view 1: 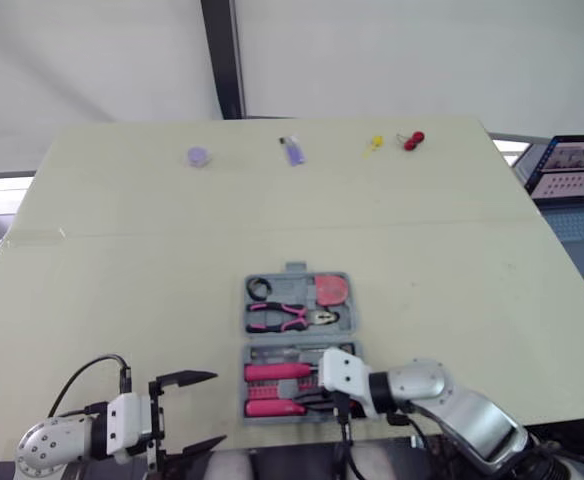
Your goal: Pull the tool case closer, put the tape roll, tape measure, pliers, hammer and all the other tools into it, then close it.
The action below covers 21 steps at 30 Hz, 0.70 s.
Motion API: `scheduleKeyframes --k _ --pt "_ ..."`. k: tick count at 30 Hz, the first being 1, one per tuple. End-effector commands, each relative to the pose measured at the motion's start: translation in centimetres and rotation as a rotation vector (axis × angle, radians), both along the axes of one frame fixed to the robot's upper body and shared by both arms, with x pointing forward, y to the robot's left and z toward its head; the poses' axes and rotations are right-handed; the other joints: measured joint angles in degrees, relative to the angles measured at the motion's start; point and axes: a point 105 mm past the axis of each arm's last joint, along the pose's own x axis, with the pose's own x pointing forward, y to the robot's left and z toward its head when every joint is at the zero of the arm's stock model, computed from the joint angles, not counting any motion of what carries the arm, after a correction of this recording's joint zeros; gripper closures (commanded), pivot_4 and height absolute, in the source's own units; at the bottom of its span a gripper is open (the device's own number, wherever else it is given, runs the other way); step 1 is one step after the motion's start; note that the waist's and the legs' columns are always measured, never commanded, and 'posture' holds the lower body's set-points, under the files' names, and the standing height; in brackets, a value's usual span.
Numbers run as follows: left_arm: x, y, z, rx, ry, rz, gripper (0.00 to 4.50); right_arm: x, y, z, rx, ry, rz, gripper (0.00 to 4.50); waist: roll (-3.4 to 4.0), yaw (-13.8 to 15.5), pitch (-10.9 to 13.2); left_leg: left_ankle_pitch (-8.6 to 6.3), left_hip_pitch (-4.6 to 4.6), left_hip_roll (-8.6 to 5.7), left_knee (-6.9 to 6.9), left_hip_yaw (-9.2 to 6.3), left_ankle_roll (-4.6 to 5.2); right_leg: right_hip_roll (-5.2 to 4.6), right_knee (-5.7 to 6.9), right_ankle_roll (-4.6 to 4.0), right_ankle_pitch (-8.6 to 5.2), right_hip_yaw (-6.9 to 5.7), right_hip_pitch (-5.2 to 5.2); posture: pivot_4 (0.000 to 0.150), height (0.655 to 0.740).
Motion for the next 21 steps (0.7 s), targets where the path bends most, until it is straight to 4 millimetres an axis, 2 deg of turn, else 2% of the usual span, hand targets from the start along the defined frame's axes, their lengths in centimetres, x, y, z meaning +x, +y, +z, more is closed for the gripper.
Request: scheduleKeyframes --k 1,8,21 --pt "-0.2 -0.4 0.0 0.008 -0.012 -0.014 0.00 -0.4 -0.2 -0.1 -0.009 0.000 0.033 4.44 -0.01 -0.1 0.0 0.00 0.01 0.00 0.00 0.00 0.00 0.00 0.00 0.00 0.00 0.00 0.00 0.150 0.7400" --pt "-0.1 -0.4 0.1 0.009 -0.014 0.000 0.00 -0.7 -0.7 -1.5 -0.058 0.016 0.040 4.44 -0.03 0.0 0.0 0.00 0.01 0.00 0.00 0.00 0.00 0.00 0.00 0.00 0.00 0.00 0.01 0.150 0.7400" --pt "-0.2 -0.1 0.1 0.016 -0.012 0.017 0.00 -2.4 -2.3 -6.4 -0.212 0.141 -0.016 4.44 -0.31 0.1 -0.5 0.00 0.11 0.01 -0.04 -0.01 0.00 0.00 0.00 0.00 0.00 -0.01 0.08 0.150 0.7400"
